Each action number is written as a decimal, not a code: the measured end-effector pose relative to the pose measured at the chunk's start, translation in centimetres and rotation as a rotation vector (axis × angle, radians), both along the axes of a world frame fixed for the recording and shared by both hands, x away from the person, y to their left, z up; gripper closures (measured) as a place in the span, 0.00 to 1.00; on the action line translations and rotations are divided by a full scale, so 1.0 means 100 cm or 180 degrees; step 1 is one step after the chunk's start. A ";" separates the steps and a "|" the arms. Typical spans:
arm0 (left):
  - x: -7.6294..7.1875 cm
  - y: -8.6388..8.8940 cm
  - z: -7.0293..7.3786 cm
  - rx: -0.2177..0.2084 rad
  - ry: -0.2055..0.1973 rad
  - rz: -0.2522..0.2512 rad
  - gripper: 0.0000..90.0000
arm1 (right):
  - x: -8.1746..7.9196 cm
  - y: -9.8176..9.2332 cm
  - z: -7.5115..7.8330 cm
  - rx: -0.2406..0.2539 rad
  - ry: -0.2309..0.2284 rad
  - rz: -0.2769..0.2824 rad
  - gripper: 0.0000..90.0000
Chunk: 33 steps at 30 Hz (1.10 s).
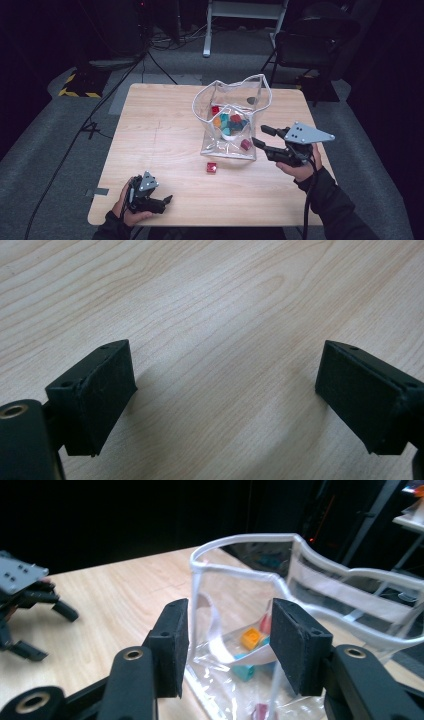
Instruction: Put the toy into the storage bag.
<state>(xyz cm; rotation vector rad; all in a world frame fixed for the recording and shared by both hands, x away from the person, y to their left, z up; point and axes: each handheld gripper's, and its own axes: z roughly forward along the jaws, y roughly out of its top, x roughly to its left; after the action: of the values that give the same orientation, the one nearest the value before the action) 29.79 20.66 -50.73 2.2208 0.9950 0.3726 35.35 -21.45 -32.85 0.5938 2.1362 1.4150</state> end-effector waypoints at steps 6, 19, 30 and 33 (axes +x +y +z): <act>0.000 0.000 0.000 0.0000 0.0000 0.0001 0.10 | -0.004 0.010 -0.022 -0.0085 0.0110 0.0102 0.55; 0.000 0.000 0.000 0.0000 0.0000 0.0000 0.10 | 0.001 0.050 -0.084 -0.0375 0.0412 0.0380 0.50; 0.000 0.000 0.000 0.0001 -0.0001 0.0001 0.10 | 0.020 0.088 -0.130 -0.0598 0.0690 0.0607 0.39; 0.000 0.000 0.000 0.0000 -0.0001 0.0000 0.10 | 0.023 0.092 -0.136 -0.0631 0.0728 0.0632 0.38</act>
<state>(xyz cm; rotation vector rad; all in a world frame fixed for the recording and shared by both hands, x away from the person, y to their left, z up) 29.79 20.66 -50.73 2.2207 0.9948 0.3728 37.70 -12.20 -46.43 0.4984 2.5418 1.2632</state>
